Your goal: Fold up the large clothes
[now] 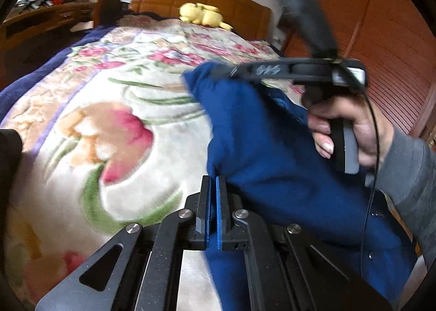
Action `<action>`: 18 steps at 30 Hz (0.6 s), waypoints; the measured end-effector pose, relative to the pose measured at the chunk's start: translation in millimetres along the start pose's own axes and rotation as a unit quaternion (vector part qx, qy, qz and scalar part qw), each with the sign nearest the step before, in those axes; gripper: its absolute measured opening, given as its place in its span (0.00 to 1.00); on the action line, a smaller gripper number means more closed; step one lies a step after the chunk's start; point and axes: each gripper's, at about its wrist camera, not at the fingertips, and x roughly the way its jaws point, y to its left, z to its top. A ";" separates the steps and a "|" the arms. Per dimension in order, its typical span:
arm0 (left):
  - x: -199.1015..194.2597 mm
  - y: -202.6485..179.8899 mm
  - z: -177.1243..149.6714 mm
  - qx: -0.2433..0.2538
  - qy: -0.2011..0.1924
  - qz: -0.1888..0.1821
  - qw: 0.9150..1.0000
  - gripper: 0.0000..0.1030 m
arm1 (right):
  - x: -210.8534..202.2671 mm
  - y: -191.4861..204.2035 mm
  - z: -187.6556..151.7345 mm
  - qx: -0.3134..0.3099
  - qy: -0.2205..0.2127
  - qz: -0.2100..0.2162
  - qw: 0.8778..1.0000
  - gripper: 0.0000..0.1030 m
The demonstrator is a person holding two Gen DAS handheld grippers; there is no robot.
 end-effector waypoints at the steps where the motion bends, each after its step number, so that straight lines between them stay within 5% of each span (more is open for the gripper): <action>1: 0.6 4.5 -0.1 -0.007 0.001 0.015 1.000 0.00 | -1.8 -1.8 0.5 0.011 -0.017 -0.016 1.000 0.11; 6: 6.6 17.9 -2.5 -0.029 0.013 0.018 0.999 0.00 | 55.9 -20.9 -10.4 0.067 0.092 -0.047 0.992 0.18; 8: 3.8 12.3 -1.9 -0.017 0.008 0.028 0.999 0.00 | 55.1 -15.7 -13.5 0.050 0.077 -0.075 0.993 0.44; 10: 2.8 10.1 -1.3 -0.011 0.008 0.035 0.999 0.00 | 47.7 -14.2 -14.6 0.048 0.065 -0.075 0.994 0.52; 18: -19.0 1.0 -1.6 0.012 0.000 0.050 0.999 0.02 | -9.9 11.2 -54.9 -0.002 0.072 -0.073 0.995 0.53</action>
